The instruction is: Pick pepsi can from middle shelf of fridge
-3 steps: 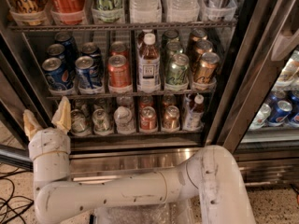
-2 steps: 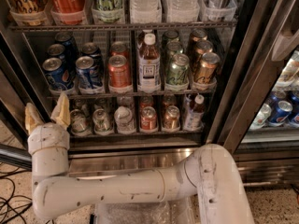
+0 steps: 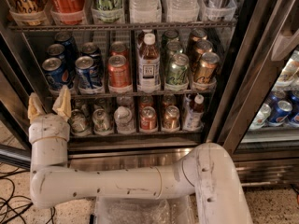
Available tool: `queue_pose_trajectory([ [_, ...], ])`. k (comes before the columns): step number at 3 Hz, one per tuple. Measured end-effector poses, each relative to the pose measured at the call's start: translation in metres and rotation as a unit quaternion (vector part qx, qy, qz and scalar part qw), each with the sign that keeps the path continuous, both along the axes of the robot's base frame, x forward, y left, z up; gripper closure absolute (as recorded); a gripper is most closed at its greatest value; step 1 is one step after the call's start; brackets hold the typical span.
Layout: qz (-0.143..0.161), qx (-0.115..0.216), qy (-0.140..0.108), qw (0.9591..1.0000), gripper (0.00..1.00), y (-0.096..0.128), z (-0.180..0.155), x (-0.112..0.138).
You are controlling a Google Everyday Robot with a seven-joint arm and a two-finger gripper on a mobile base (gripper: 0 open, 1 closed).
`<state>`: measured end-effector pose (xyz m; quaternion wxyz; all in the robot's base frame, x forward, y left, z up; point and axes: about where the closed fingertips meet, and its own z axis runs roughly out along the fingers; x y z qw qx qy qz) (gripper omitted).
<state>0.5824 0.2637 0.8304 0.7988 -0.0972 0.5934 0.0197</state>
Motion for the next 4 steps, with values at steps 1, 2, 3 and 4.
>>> queue_pose_trajectory([
  [1, -0.009, 0.01, 0.006, 0.9999, 0.37, -0.005, 0.004, 0.015],
  [2, -0.014, 0.012, 0.013, 0.9997, 0.36, -0.009, 0.009, 0.029],
  [3, -0.016, 0.011, 0.023, 0.9995, 0.37, -0.011, 0.008, 0.042],
  [4, -0.016, 0.01, 0.035, 0.9992, 0.37, -0.012, 0.002, 0.054],
])
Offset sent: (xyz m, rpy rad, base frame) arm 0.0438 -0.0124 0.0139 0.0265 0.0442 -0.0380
